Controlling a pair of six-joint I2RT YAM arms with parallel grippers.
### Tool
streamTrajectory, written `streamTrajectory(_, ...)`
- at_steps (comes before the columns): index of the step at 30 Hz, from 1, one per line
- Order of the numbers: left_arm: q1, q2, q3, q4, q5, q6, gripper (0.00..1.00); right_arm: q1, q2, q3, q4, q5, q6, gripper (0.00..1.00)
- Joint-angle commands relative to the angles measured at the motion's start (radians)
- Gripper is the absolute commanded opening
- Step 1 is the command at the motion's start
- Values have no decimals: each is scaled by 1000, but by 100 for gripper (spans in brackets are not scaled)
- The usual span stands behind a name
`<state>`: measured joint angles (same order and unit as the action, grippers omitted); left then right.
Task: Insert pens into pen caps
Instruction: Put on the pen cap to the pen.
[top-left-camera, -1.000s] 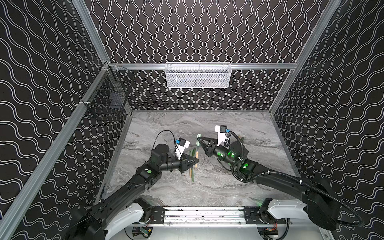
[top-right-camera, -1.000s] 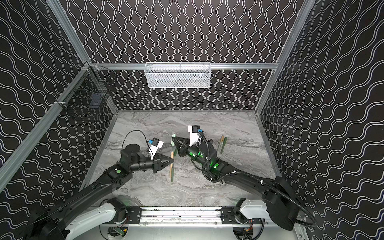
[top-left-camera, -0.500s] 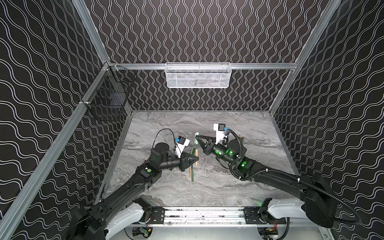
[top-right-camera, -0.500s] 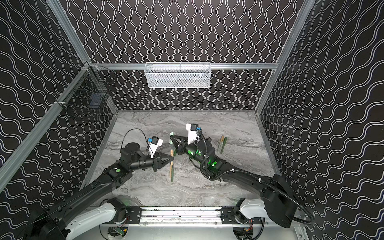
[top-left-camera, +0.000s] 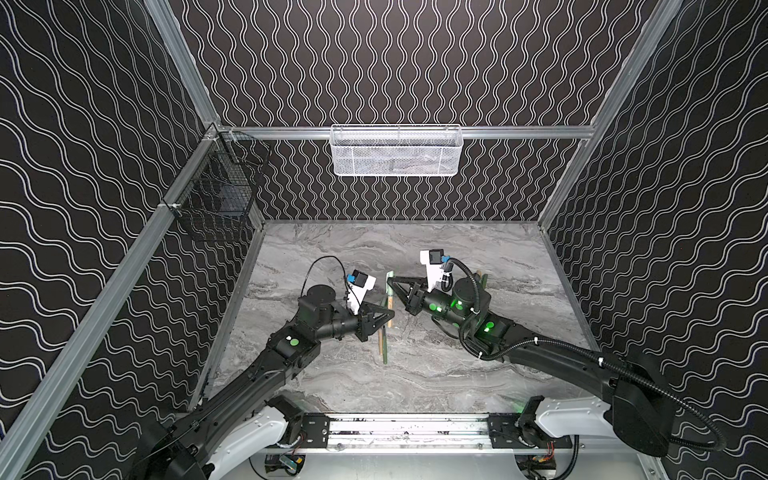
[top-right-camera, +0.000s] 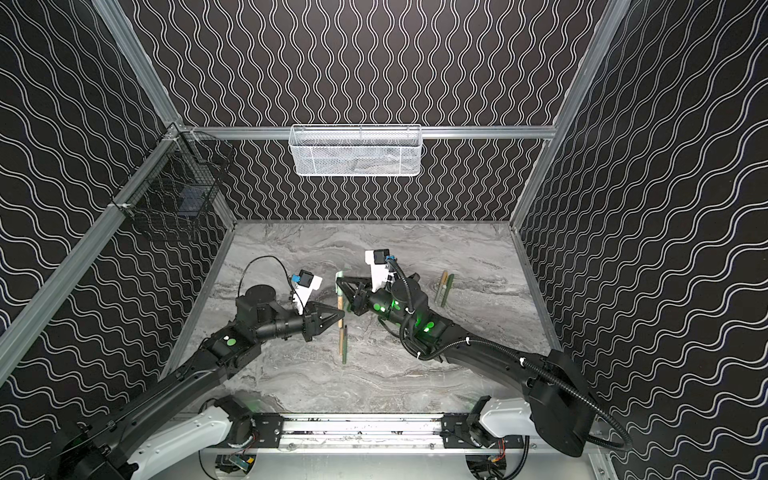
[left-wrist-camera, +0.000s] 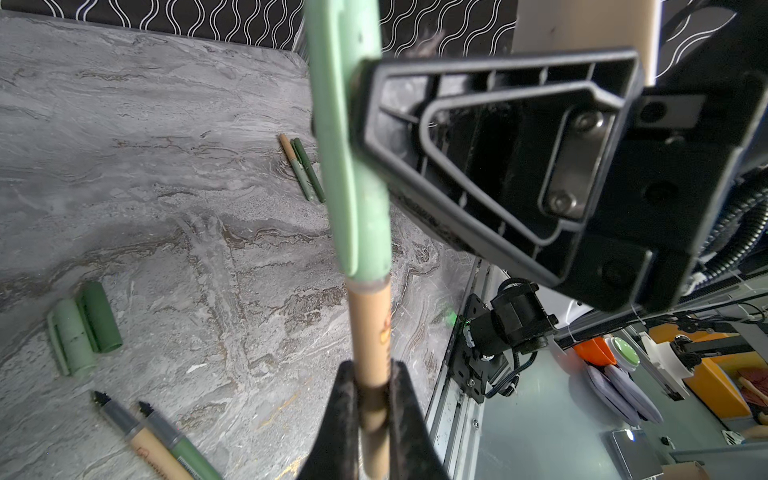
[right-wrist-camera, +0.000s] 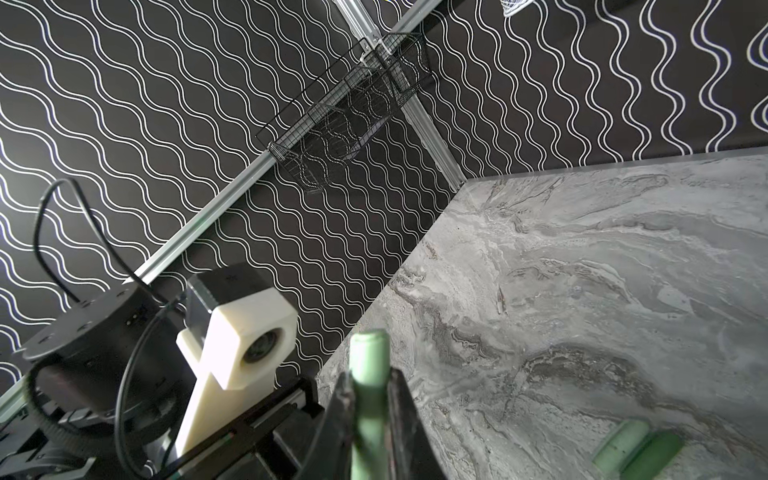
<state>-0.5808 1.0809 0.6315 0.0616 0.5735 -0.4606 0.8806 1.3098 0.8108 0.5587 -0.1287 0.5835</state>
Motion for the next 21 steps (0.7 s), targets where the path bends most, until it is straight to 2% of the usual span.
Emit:
streamTrajectory(1, 2, -2, 16, 156, 13, 63, 0, 6, -1, -4, -109, -58, 9, 13)
streamTrajectory(4, 2, 4, 3, 219, 83, 46, 0, 4, -19, 5, -101, -55, -5, 18)
streamTrajectory(7, 2, 10, -4, 251, 126, 33, 0, -2, -50, 14, -104, -65, -35, 33)
streamTrajectory(11, 1, 17, -5, 273, 155, 29, 0, -60, -84, 42, -141, -173, -45, 54)
streamTrajectory(16, -4, 41, -12, 326, 205, 9, 0, -151, -117, 29, -108, -315, -9, 65)
streamTrajectory(21, -22, 71, -5, 329, 230, 11, 0, -197, -101, 56, -97, -464, -24, 68)
